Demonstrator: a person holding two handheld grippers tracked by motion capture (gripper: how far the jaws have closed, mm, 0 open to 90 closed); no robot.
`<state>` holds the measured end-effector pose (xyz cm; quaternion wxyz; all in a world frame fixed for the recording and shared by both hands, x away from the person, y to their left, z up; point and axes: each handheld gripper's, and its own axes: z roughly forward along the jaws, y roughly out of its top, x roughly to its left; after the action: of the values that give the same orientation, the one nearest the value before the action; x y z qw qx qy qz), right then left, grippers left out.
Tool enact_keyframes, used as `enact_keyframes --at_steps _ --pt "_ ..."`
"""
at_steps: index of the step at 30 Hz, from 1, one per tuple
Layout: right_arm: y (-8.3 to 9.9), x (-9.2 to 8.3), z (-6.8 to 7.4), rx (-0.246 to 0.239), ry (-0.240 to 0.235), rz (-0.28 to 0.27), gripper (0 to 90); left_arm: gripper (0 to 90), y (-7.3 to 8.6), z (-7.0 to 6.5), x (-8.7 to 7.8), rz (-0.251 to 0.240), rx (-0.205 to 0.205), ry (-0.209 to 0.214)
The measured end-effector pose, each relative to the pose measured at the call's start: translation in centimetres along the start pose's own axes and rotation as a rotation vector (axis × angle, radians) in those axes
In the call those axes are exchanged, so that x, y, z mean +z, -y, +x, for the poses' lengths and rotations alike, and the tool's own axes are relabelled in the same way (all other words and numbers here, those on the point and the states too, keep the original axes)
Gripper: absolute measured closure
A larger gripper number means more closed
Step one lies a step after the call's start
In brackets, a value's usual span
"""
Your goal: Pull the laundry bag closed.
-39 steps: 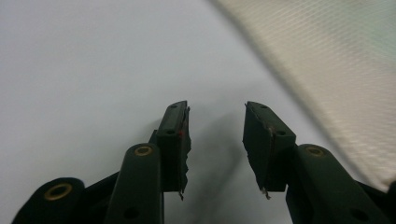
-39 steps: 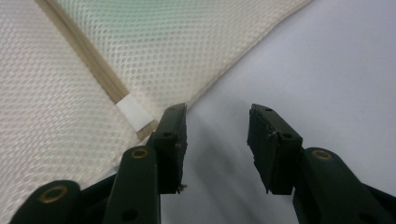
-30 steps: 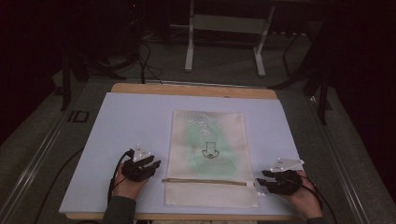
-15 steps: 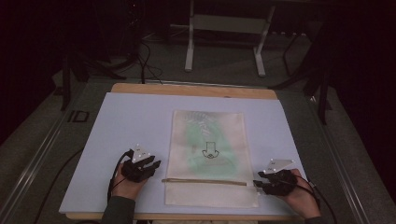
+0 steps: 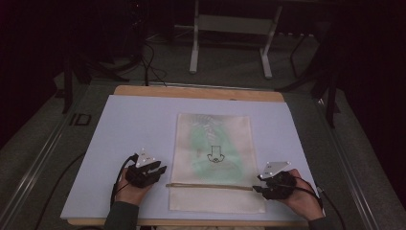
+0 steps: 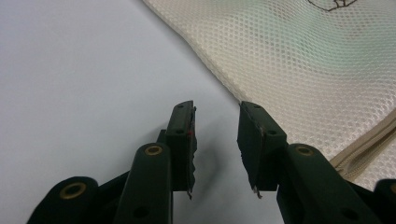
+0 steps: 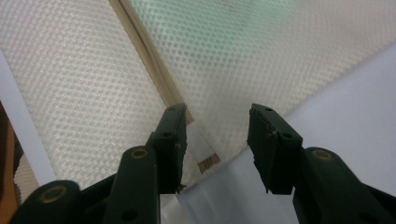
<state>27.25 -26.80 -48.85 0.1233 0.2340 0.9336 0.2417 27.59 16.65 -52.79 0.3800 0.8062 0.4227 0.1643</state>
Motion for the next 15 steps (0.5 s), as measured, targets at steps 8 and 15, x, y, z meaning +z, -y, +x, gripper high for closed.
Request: enact_keyframes --at_steps 8,15 --pt "-1.6 0.7 0.7 -0.061 -0.034 0.016 58.6 66.2 0.0 -0.1 0.0 0.002 0.009 0.018" --pt "-3.3 1.5 1.5 -0.106 -0.068 0.022 59.9 67.0 -0.1 -0.3 0.1 0.003 0.016 0.032"
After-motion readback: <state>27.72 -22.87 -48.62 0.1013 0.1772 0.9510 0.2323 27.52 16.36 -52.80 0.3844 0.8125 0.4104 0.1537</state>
